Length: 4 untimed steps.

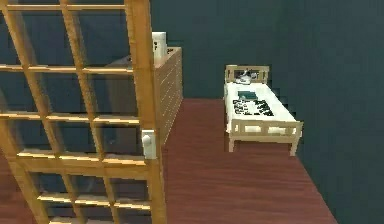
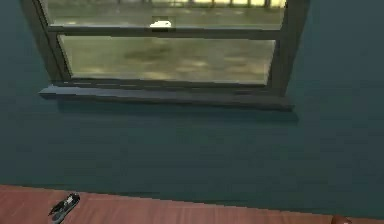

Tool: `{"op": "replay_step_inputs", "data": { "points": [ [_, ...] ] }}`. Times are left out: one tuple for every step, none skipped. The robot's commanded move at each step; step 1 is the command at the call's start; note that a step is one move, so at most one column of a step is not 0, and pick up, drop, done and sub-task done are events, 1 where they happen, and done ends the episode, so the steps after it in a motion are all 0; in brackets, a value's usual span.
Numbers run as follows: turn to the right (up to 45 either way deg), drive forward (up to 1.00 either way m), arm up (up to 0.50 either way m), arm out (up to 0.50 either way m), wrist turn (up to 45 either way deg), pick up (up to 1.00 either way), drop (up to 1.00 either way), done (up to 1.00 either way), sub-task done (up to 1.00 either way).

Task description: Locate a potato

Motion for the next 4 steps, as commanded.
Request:
{"op": "replay_step_inputs", "data": {
  "points": [
    [-45.0, 0.0, 0.0, 0.0, 0.0, 0.0, 0.0, 0.0, 0.0],
    [-33.0, 0.0, 0.0, 0.0, 0.0, 0.0, 0.0, 0.0, 0.0],
    [0.0, 1.0, 0.0, 0.0, 0.0, 0.0, 0.0, 0.0, 0.0],
    [0.0, 1.0, 0.0, 0.0, 0.0, 0.0, 0.0, 0.0, 0.0]
  ]
}}
